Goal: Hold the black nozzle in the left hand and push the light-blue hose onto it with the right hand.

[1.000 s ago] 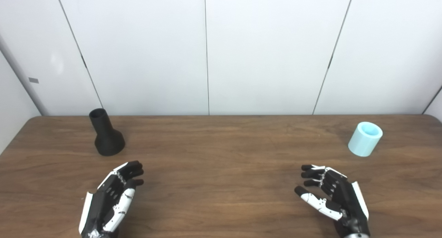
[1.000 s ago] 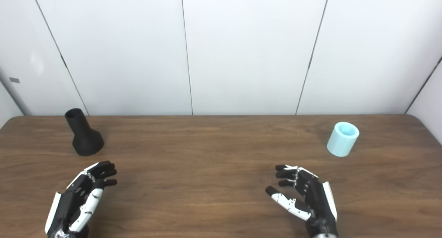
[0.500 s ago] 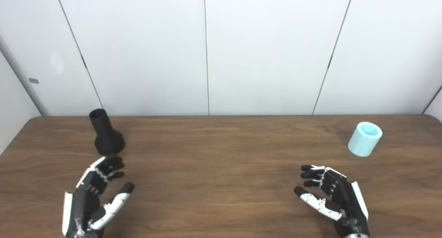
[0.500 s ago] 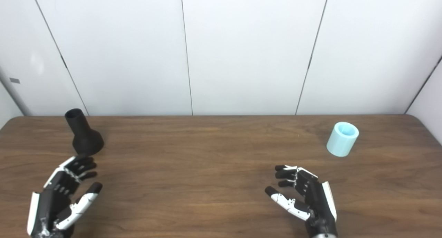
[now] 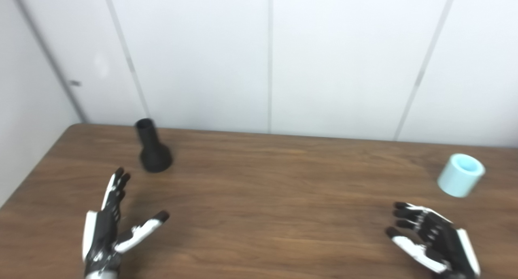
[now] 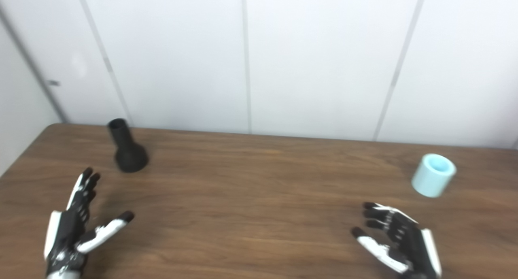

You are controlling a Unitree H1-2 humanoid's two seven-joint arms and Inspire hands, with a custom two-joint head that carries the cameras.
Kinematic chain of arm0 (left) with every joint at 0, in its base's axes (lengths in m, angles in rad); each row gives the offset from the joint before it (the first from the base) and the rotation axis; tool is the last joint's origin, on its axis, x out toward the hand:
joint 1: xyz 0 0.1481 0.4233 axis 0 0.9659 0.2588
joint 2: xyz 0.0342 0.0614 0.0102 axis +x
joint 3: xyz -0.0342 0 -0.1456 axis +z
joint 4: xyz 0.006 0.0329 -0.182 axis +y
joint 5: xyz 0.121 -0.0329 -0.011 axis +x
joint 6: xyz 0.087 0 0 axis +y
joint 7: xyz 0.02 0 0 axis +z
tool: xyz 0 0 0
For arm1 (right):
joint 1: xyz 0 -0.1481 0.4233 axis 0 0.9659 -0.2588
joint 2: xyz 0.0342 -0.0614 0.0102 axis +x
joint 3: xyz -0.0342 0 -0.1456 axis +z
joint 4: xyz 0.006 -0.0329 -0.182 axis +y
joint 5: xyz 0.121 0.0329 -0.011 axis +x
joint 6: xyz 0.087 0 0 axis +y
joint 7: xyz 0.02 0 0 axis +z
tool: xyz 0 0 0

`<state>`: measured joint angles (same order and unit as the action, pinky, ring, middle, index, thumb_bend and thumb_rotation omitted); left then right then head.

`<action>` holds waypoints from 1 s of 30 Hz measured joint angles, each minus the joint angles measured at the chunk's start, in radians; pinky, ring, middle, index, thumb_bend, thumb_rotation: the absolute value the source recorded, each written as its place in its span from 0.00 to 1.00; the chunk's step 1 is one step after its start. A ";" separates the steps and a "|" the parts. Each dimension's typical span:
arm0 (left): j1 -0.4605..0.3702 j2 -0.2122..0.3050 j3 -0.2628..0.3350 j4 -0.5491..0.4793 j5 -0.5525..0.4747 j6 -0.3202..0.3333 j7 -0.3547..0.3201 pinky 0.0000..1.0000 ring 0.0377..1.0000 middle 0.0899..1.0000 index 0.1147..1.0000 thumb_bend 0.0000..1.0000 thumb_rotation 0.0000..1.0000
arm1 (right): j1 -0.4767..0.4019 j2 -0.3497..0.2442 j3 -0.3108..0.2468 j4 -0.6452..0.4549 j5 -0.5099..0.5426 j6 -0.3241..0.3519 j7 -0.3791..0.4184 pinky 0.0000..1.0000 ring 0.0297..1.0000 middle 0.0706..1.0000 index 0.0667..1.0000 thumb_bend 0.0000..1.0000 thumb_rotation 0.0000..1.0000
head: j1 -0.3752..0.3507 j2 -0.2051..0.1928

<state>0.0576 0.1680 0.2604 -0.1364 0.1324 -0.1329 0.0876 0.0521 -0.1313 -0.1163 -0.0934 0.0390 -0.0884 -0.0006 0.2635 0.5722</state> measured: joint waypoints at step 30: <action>-0.289 0.102 -0.011 0.155 0.219 0.470 0.090 0.88 0.96 1.00 1.00 1.00 0.39 | -0.083 -0.080 -0.090 0.146 0.122 -0.040 0.071 0.51 0.60 0.61 0.46 0.50 0.18 | 0.307 -0.054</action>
<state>-0.2312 0.2704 0.2495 0.0182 0.3516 0.3368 0.1776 -0.0309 -0.2115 -0.2064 0.0524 0.1612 -0.1279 0.0701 0.5706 0.5185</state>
